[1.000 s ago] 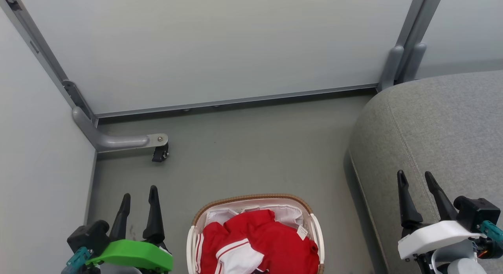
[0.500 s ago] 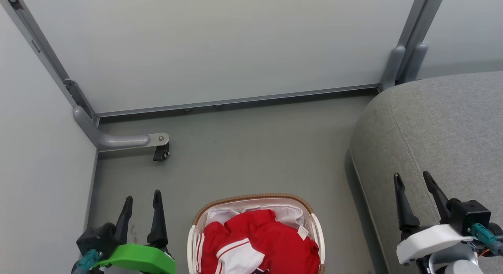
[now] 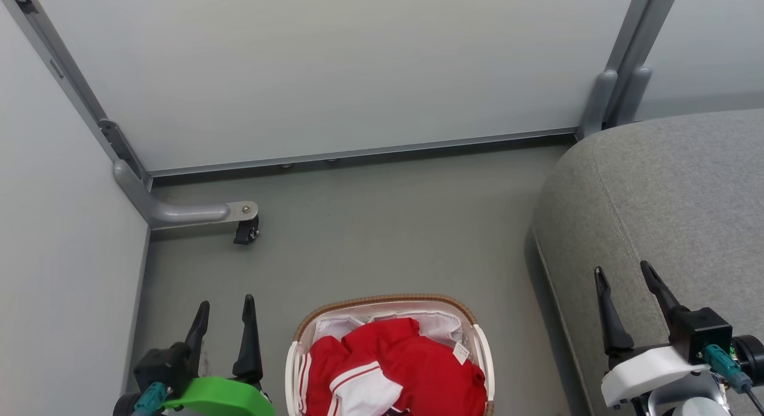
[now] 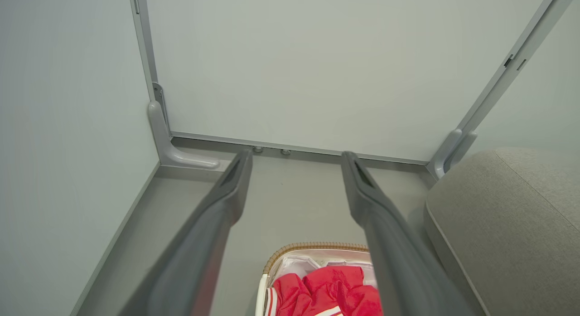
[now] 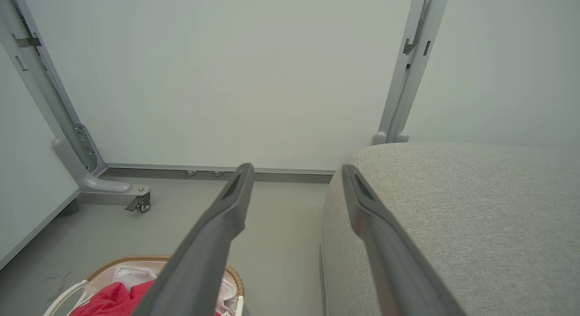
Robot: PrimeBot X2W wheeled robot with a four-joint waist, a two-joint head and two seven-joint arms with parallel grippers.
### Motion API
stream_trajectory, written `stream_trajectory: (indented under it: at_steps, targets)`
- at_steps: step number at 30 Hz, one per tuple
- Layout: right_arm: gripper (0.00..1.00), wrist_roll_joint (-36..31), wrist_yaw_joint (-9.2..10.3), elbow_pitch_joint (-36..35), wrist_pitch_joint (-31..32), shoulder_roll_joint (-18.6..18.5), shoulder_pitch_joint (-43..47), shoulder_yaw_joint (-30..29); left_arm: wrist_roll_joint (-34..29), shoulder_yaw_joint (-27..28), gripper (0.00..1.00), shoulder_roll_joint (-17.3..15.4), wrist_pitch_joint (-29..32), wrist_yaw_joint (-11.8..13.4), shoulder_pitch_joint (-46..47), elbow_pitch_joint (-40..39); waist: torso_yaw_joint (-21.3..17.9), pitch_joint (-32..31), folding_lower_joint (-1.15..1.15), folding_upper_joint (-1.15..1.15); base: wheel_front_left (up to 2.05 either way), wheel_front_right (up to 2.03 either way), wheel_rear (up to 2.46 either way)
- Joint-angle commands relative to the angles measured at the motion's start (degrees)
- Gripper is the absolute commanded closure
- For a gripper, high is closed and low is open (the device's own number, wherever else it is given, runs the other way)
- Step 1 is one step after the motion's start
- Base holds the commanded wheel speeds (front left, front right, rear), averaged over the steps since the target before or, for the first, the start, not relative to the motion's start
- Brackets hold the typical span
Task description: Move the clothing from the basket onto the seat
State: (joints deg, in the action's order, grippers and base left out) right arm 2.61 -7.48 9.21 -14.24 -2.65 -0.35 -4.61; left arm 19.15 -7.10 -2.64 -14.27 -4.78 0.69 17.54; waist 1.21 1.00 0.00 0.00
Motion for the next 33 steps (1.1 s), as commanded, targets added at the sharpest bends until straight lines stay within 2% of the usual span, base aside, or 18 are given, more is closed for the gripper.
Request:
stream_trajectory:
  at_steps: [1, 7, 33]
  targets:
    - [0.0, -1.2, -0.02, 0.1, -0.5, -0.4, 0.6, -0.1, -1.2, 0.0, 0.0, -0.4, -0.6, 0.1, -0.6, 0.2, 0.0, 0.0, 0.0, 0.0, 0.0, 0.0, 0.0]
    - [0.0, -3.2, -0.01, 0.2, -1.1, -0.4, 0.7, 0.0, -2.8, -0.4, 0.0, -0.4, -1.0, 0.0, -0.6, 0.9, 0.1, 0.0, 0.0, 0.0, 0.0, 0.0, 0.0]
    - [0.0, -2.3, -0.01, -0.5, -1.0, -0.4, 0.2, 0.3, -2.8, -0.3, 0.0, -0.4, -1.0, -0.4, -0.4, 0.9, -0.4, 1.1, 0.0, 0.0, 0.0, 0.0, 0.0]
